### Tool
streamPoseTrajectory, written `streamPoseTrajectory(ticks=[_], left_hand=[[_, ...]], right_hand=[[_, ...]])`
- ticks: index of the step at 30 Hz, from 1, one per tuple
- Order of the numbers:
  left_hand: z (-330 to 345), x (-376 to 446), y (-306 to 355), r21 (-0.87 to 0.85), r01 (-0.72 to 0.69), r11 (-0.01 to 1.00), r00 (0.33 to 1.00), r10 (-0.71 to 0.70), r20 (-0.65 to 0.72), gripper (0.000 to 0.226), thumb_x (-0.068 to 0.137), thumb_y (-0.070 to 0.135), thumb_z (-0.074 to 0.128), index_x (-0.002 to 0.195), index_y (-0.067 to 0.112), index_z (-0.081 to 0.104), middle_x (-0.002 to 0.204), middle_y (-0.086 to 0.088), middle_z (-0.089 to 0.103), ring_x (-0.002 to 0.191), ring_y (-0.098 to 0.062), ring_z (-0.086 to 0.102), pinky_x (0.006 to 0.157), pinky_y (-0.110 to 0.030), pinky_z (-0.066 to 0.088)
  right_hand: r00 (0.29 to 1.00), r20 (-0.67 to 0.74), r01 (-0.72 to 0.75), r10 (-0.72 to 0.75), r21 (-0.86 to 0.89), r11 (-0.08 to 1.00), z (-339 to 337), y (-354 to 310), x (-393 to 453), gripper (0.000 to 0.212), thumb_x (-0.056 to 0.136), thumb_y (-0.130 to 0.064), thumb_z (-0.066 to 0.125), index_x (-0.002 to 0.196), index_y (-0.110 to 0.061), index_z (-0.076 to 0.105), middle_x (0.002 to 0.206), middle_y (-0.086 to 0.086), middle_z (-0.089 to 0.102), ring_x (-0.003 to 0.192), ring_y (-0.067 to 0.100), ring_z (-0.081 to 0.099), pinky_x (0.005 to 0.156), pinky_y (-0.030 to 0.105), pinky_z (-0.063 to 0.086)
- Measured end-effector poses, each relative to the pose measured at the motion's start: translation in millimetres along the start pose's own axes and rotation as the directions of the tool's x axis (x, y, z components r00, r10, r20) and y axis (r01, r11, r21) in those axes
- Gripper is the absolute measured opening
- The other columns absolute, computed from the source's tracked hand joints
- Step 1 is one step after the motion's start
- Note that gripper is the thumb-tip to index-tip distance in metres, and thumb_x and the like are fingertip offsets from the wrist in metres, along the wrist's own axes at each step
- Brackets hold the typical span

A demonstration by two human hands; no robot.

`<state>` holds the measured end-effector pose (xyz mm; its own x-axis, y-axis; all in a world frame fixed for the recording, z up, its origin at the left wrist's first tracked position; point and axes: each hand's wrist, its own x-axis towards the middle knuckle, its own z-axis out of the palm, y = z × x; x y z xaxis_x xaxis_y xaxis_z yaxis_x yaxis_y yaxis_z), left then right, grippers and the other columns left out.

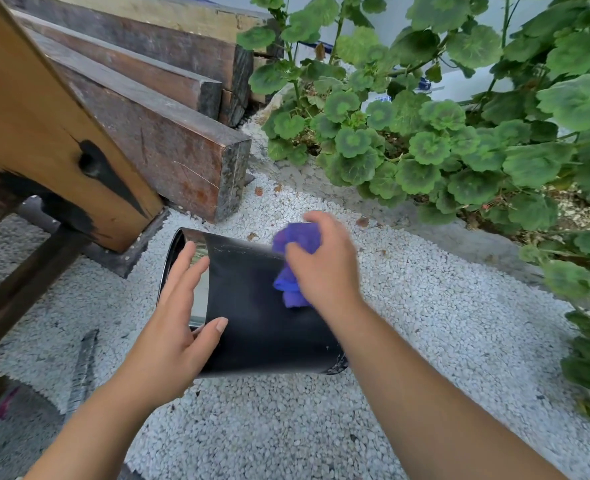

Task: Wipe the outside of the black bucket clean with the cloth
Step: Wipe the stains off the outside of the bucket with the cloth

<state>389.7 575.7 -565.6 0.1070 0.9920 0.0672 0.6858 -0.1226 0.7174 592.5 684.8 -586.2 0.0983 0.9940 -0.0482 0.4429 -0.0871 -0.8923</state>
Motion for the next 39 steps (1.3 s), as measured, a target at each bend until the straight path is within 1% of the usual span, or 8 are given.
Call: streamPoseTrajectory(ticks=[4, 10, 19, 23, 26, 29, 33, 39], left_hand=[[3.5, -3.9, -0.7, 0.051, -0.064, 0.997, 0.998, 0.062, 0.026, 0.07, 0.094, 0.024, 0.055, 0.151, 0.028, 0.015, 0.164, 0.012, -0.006, 0.149, -0.004, 0.0, 0.109, -0.009, 0.021], [-7.8, -20.0, -6.4, 0.05, -0.005, 0.999, 1.0, 0.004, 0.02, 0.07, 0.093, 0.029, 0.059, 0.148, 0.04, 0.017, 0.163, 0.02, -0.004, 0.112, 0.031, 0.027, 0.064, -0.015, 0.05], [-6.3, -19.5, -4.2, 0.002, 0.027, 1.0, 0.996, -0.027, 0.081, 0.09, 0.09, 0.014, 0.064, 0.152, 0.043, 0.008, 0.162, 0.023, -0.005, 0.124, 0.013, 0.041, 0.065, -0.001, 0.042], [-12.7, -20.6, -13.6, -0.13, 0.264, 0.956, 0.964, -0.261, 0.044, 0.093, 0.091, 0.017, 0.065, 0.143, 0.06, 0.002, 0.145, 0.051, 0.01, 0.11, 0.023, 0.047, 0.082, -0.018, 0.045], [-19.1, -18.3, -19.9, -0.408, 0.401, 0.82, 0.911, -0.405, 0.082, 0.064, 0.091, 0.013, 0.066, 0.135, 0.052, 0.041, 0.129, 0.021, 0.061, 0.095, -0.005, 0.068, 0.084, -0.034, 0.052], [-19.4, -13.0, -16.9, -0.463, 0.445, 0.766, 0.877, -0.477, 0.053, 0.04, 0.093, 0.007, 0.064, 0.123, 0.032, 0.056, 0.118, 0.002, 0.07, 0.108, -0.022, 0.067, 0.097, -0.053, 0.048], [-13.0, -6.7, -7.9, -0.395, 0.443, 0.805, 0.881, -0.473, 0.025, 0.04, 0.091, 0.002, 0.063, 0.124, 0.022, 0.054, 0.116, 0.002, 0.07, 0.107, -0.018, 0.066, 0.097, -0.047, 0.049], [-9.6, -6.2, -4.5, -0.36, 0.454, 0.815, 0.879, -0.476, 0.028, 0.039, 0.091, 0.005, 0.064, 0.124, 0.024, 0.054, 0.114, 0.005, 0.07, 0.105, -0.013, 0.065, 0.097, -0.046, 0.049]], right_hand=[[0.896, 0.222, 0.427, -0.384, -0.203, 0.881, 33.7, -18.5, -35.2, 0.038, 0.077, -0.031, 0.06, 0.113, -0.039, 0.051, 0.116, -0.011, 0.055, 0.091, 0.017, 0.058, 0.066, 0.031, 0.048], [0.97, 0.217, 0.185, -0.114, -0.339, 0.923, 16.5, 32.0, -7.8, 0.034, 0.078, -0.024, 0.057, 0.11, -0.035, 0.058, 0.114, -0.008, 0.055, 0.088, 0.02, 0.058, 0.068, 0.031, 0.045], [0.988, 0.084, -0.063, 0.13, -0.55, 0.833, -32.4, 99.3, 6.0, 0.033, 0.082, -0.022, 0.055, 0.113, -0.036, 0.054, 0.12, -0.006, 0.052, 0.078, 0.016, 0.051, 0.06, 0.03, 0.037], [0.946, -0.111, -0.316, 0.303, -0.127, 0.94, -51.1, 100.5, 10.1, 0.042, 0.083, -0.015, 0.059, 0.123, -0.026, 0.054, 0.105, -0.009, 0.064, 0.073, 0.005, 0.064, 0.06, 0.021, 0.05], [0.88, -0.119, -0.406, 0.46, 0.314, 0.858, -56.9, 87.7, 19.7, 0.048, 0.083, -0.013, 0.067, 0.125, -0.023, 0.047, 0.103, -0.003, 0.063, 0.07, 0.002, 0.067, 0.053, 0.019, 0.05], [0.85, 0.113, -0.448, 0.514, 0.669, 0.593, -54.2, 69.9, 30.2, 0.038, 0.087, -0.018, 0.067, 0.118, -0.011, 0.047, 0.107, 0.014, 0.064, 0.067, 0.022, 0.067, 0.05, 0.031, 0.05], [0.846, 0.402, -0.511, 0.351, 0.8, 0.315, -46.0, 47.8, 29.6, 0.044, 0.074, -0.011, 0.056, 0.117, -0.013, 0.047, 0.108, 0.017, 0.062, 0.075, 0.027, 0.065, 0.066, 0.037, 0.049], [0.924, 0.354, -0.382, 0.147, 0.816, 0.434, -34.1, 31.5, 20.7, 0.058, 0.072, 0.001, 0.068, 0.125, -0.012, 0.049, 0.108, 0.007, 0.067, 0.086, 0.022, 0.07, 0.065, 0.039, 0.056]])
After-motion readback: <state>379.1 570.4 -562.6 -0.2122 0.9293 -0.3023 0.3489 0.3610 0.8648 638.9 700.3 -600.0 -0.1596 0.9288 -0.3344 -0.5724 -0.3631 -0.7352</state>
